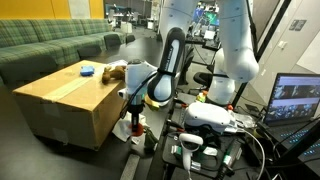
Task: Put the objects on top of the box on to the table and the objects on the table on top of the box
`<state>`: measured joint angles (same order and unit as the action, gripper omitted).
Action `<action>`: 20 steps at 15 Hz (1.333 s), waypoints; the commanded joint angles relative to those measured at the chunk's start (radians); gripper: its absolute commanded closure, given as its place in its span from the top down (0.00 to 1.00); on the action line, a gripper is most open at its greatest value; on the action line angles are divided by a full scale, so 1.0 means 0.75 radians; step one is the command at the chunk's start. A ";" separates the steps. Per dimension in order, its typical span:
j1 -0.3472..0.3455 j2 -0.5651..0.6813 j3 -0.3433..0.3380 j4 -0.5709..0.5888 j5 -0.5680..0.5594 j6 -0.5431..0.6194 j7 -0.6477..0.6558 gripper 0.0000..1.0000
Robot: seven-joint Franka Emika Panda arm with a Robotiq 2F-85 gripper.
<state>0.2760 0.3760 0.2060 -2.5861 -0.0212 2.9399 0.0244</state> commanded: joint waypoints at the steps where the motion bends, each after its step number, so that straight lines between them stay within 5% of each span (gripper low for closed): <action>1: 0.148 -0.288 -0.110 -0.106 -0.110 -0.177 0.177 0.04; 7: 0.126 -0.557 -0.032 -0.067 -0.315 -0.501 0.467 0.04; 12: 0.045 -0.727 0.051 0.055 -0.278 -0.713 0.583 0.04; 20: -0.120 -0.655 0.074 0.401 -0.346 -0.753 0.672 0.04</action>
<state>0.2272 -0.1698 0.2460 -2.3971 -0.2412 2.3846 0.4965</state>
